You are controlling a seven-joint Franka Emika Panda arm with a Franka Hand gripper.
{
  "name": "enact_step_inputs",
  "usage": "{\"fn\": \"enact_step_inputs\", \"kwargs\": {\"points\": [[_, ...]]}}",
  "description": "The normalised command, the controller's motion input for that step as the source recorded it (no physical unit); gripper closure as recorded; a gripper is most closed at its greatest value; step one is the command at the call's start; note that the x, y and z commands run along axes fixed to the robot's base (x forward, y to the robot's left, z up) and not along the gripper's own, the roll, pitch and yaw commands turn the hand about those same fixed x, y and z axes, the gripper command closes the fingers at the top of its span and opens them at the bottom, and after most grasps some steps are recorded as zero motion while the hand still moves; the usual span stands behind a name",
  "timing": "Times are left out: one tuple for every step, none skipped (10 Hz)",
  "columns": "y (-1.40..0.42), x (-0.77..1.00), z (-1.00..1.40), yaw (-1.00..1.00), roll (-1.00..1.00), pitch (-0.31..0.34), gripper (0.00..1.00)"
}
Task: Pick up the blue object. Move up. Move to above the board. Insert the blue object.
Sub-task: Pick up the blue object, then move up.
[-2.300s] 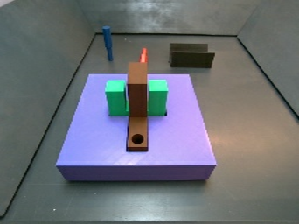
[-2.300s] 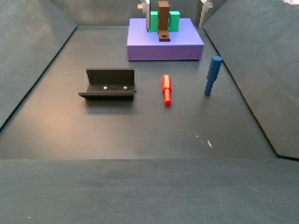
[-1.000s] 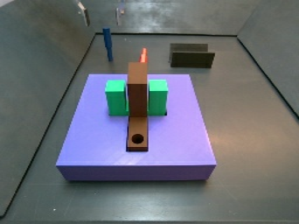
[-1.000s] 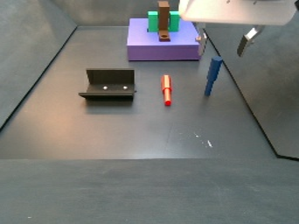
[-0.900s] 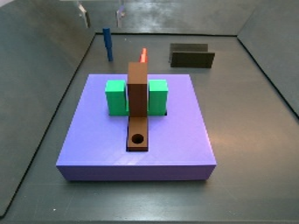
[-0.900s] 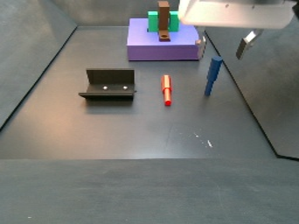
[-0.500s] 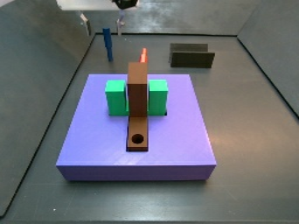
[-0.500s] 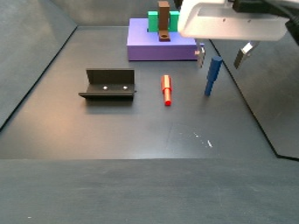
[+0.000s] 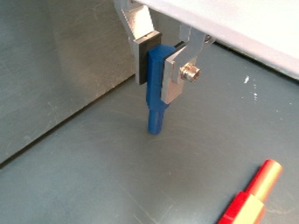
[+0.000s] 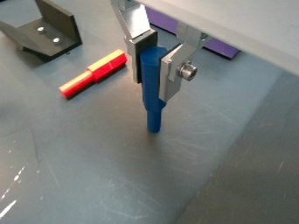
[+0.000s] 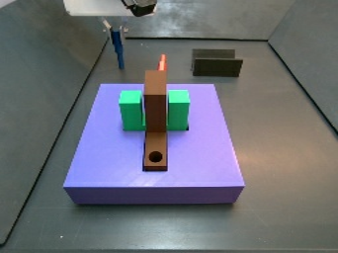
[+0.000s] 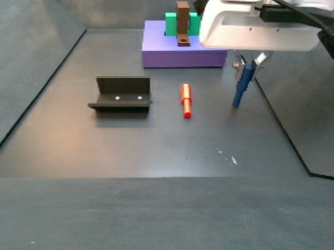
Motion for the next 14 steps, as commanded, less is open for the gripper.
{"fn": "enact_step_inputs", "kwargs": {"points": [[0.00, 0.00, 0.00, 0.00, 0.00, 0.000, 1.00], [0.00, 0.00, 0.00, 0.00, 0.00, 0.000, 1.00], [0.00, 0.00, 0.00, 0.00, 0.00, 0.000, 1.00], [0.00, 0.00, 0.00, 0.00, 0.00, 0.000, 1.00], [0.00, 0.00, 0.00, 0.00, 0.00, 0.000, 1.00], [0.00, 0.00, 0.00, 0.00, 0.00, 0.000, 1.00], [0.00, 0.00, 0.00, 0.00, 0.00, 0.000, 1.00], [0.00, 0.00, 0.00, 0.00, 0.00, 0.000, 1.00], [0.00, 0.00, 0.00, 0.00, 0.00, 0.000, 1.00], [0.00, 0.00, 0.00, 0.00, 0.00, 0.000, 1.00], [0.00, 0.00, 0.00, 0.00, 0.00, 0.000, 1.00], [0.00, 0.00, 0.00, 0.00, 0.00, 0.000, 1.00], [0.00, 0.00, 0.00, 0.00, 0.00, 0.000, 1.00], [0.00, 0.00, 0.83, 0.00, 0.00, 0.000, 1.00]]}}
